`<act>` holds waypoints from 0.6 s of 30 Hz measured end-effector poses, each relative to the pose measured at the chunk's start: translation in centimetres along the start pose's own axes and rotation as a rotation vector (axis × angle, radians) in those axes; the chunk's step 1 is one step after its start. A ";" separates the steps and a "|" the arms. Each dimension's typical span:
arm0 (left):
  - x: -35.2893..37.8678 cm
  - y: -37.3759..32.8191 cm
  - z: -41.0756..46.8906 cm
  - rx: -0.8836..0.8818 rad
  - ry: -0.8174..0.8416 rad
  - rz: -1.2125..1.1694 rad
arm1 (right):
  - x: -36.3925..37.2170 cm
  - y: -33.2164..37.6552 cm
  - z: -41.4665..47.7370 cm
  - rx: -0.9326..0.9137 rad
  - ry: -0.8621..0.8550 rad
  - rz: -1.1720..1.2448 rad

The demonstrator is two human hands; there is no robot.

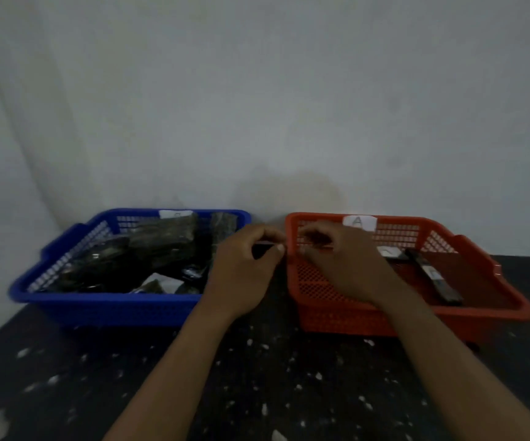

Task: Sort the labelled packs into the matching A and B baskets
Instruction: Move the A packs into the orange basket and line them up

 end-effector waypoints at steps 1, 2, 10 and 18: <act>-1.6 0.7 -0.3 0.001 -0.028 0.070 | 1.3 1.6 -0.1 -0.040 0.011 0.030; -3.3 1.6 -0.5 -0.004 -0.049 0.151 | 2.8 2.8 -0.1 -0.066 0.038 0.040; -9.7 11.2 2.0 -0.208 0.191 0.591 | 11.4 4.6 0.0 -0.054 0.253 -0.138; -9.8 12.4 5.2 -0.280 -0.043 0.779 | 11.0 3.5 -0.5 -0.061 0.266 -0.063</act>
Point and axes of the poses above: each hand's wrist, its own z-axis towards the middle knuckle, its own x-axis out of the palm, y = z × x, the point moved 6 cm from there along z, towards the middle knuckle, and after that the axes turned 8 degrees about z, right-handed, at the moved point
